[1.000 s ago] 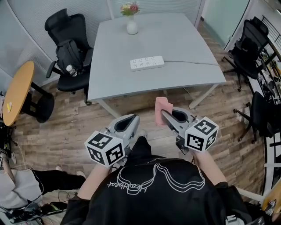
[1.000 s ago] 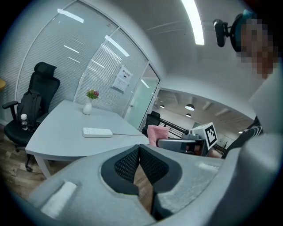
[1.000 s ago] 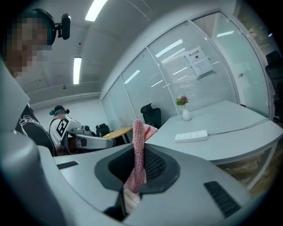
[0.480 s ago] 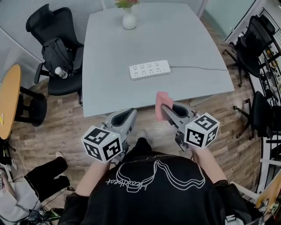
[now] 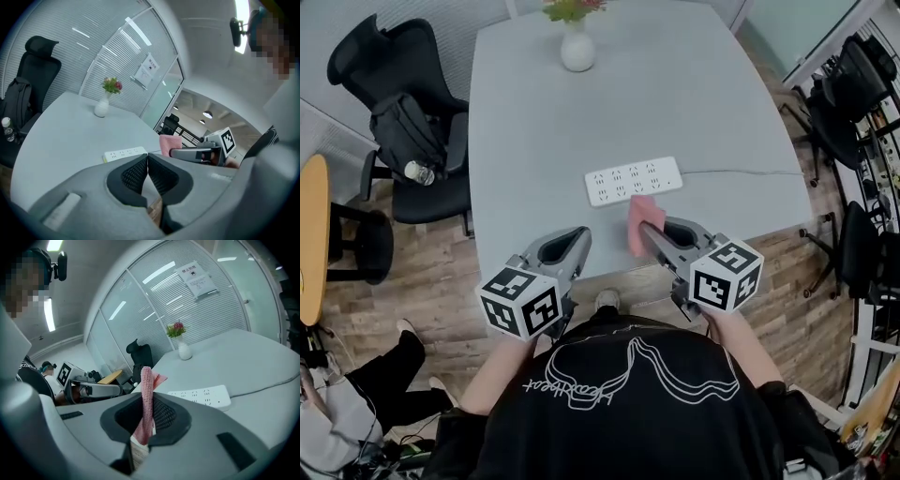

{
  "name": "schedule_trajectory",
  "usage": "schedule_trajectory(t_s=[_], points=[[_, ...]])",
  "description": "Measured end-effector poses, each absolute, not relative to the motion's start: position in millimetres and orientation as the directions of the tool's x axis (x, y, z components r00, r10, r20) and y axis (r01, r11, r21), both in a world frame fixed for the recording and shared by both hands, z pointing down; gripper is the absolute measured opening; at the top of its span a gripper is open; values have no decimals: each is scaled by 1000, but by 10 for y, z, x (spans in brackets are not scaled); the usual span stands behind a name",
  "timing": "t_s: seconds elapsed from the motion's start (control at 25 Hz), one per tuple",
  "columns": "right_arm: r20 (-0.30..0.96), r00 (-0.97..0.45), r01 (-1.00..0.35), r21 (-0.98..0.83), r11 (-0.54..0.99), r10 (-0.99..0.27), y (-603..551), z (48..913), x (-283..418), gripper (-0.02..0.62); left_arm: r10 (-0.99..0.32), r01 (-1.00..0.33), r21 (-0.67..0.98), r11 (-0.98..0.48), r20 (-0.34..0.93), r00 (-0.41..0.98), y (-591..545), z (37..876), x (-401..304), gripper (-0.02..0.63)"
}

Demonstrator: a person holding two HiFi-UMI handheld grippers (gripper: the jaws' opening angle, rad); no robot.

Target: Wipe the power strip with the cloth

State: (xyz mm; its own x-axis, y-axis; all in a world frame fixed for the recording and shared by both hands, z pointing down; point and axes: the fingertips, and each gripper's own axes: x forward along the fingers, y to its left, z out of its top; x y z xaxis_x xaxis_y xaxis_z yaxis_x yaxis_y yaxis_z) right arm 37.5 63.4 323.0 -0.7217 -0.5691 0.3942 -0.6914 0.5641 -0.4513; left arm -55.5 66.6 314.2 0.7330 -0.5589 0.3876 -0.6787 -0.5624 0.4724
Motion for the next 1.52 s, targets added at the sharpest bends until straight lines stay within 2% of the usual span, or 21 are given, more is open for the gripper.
schedule_trajectory(t_s=[0.4, 1.52], points=[[464, -709, -704, -432, 563, -531, 203, 3475, 166, 35, -562, -696, 489, -526, 414, 716, 277, 3406, -720, 14], [589, -732, -657, -475, 586, -343, -541, 4360, -301, 38, -626, -808, 508, -298, 535, 567, -258, 3994, -1016, 14]])
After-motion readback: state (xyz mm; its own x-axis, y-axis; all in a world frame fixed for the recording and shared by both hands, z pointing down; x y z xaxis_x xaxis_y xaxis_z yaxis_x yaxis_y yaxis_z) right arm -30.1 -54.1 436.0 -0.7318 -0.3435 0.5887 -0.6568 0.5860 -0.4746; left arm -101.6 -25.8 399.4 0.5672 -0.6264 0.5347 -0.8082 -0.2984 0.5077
